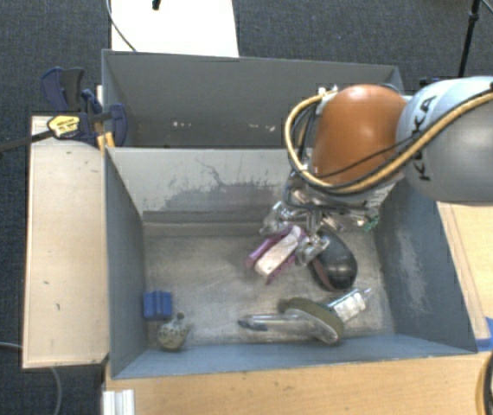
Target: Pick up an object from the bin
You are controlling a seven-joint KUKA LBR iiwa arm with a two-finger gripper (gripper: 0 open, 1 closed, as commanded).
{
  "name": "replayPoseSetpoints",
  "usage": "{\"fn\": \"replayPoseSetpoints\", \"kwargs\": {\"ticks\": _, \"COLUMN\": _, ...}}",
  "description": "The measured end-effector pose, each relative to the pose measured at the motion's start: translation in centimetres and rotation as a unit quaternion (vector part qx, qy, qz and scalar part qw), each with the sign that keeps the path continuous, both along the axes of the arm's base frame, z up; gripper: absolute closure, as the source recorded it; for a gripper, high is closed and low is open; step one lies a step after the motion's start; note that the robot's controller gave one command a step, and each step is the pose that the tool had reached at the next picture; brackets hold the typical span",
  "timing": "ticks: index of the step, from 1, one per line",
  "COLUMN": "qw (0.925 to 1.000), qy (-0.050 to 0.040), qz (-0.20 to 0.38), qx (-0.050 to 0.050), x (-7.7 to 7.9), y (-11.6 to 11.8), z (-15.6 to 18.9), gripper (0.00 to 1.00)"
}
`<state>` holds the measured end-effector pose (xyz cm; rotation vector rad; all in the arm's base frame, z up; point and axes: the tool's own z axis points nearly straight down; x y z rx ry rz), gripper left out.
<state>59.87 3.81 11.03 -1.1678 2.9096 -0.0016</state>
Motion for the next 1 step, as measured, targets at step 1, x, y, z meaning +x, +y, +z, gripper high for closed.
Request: {"fn": "replayPoseSetpoints", "kwargs": {"ticks": 1, "qw": 1.0000, "qy": -0.0016, "qz": -0.005, "qx": 0.000, "x": 0.20, "y": 0.02, "z": 6.89, "gripper": 1.00}}
